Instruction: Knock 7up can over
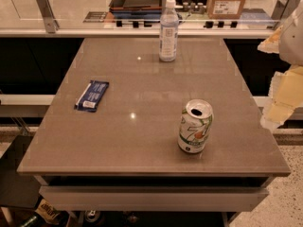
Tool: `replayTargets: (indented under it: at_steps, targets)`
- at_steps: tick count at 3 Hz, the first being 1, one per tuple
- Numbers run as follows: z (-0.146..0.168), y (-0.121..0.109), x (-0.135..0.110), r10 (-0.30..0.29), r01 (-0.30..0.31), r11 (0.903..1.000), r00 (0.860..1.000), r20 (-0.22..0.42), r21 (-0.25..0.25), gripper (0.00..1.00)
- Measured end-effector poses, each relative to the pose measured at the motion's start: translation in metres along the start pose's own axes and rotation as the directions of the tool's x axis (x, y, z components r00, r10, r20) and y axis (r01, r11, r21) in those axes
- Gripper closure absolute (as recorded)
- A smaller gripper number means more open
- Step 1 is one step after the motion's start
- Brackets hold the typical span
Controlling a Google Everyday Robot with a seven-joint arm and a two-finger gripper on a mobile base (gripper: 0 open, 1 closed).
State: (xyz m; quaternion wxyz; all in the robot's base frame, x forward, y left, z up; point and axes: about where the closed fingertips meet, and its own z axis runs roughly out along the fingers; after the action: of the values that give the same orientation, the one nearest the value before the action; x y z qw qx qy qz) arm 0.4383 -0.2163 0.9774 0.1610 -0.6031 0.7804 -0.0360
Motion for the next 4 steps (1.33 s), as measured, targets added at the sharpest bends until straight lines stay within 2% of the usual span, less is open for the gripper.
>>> replayTargets:
  at_steps: [1, 2, 3, 4]
  targets:
    - [0.000, 0.000, 0.000, 0.000, 0.000, 1.0000, 1.000, 0.000, 0.000, 0.00]
    - [-0.001, -0.001, 0.002, 0.022, -0.021, 0.9998, 0.999, 0.035, -0.002, 0.00]
    - [0.008, 0.007, 0.031, 0.187, -0.185, 0.9823, 0.976, 0.111, -0.031, 0.00]
    - [0.015, 0.028, 0.056, 0.332, -0.329, 0.9428, 0.912, 0.241, -0.057, 0.00]
